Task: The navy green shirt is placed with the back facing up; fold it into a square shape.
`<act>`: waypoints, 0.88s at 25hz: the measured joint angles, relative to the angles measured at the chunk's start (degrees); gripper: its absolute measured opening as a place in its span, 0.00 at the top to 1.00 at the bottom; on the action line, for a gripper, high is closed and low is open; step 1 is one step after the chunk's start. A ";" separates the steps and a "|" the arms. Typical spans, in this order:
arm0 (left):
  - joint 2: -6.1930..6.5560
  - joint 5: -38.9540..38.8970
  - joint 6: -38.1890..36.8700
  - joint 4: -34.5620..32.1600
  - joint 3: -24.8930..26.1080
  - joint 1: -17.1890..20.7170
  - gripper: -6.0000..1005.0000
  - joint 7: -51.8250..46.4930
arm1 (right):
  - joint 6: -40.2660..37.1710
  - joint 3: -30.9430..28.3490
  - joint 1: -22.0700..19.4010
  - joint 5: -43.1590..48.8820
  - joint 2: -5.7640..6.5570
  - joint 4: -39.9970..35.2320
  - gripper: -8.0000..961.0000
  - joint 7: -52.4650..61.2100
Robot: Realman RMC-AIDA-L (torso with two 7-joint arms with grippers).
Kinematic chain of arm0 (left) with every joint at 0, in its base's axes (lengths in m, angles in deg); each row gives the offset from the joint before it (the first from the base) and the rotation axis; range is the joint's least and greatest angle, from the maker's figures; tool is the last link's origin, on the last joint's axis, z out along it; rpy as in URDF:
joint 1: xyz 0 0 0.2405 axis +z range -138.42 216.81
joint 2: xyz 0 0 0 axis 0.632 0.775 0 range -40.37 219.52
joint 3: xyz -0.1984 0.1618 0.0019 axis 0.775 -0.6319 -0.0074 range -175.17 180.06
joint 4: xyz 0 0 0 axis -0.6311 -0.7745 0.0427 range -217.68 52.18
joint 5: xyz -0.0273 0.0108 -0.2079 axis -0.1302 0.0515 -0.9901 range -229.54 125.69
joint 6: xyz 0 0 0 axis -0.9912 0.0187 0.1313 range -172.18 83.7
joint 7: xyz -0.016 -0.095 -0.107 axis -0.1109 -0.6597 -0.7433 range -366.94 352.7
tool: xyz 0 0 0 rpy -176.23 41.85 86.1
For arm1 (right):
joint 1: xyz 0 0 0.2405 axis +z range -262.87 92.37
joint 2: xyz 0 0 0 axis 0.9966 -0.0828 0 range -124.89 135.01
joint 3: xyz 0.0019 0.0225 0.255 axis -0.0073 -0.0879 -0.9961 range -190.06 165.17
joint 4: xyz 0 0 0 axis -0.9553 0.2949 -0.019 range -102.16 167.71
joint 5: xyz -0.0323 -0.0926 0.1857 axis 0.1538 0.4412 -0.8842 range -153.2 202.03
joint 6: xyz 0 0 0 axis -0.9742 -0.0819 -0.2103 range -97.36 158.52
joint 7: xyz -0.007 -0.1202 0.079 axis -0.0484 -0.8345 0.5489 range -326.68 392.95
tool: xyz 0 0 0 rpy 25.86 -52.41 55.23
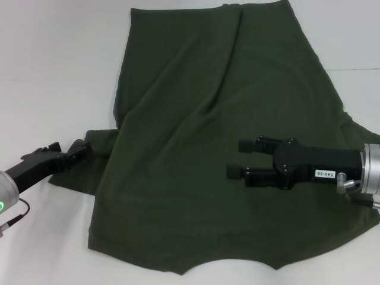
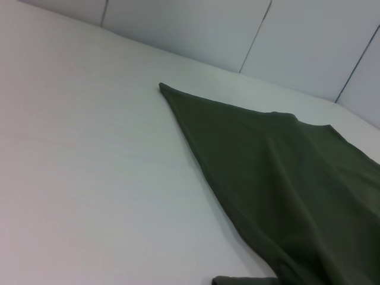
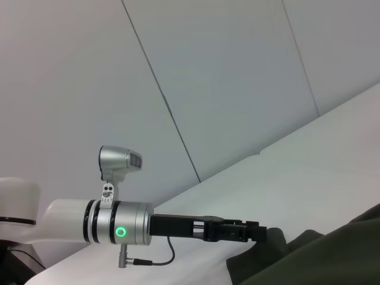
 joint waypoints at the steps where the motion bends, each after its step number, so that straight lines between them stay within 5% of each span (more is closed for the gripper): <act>1: -0.01 0.08 0.07 0.05 -0.04 -0.09 0.10 0.04 | 0.00 0.00 -0.04 0.00 0.00 0.02 0.05 0.00; 22: -0.03 0.33 -0.45 0.48 -3.85 0.01 0.14 0.69 | -0.03 0.00 -0.49 0.00 0.00 0.08 0.05 0.00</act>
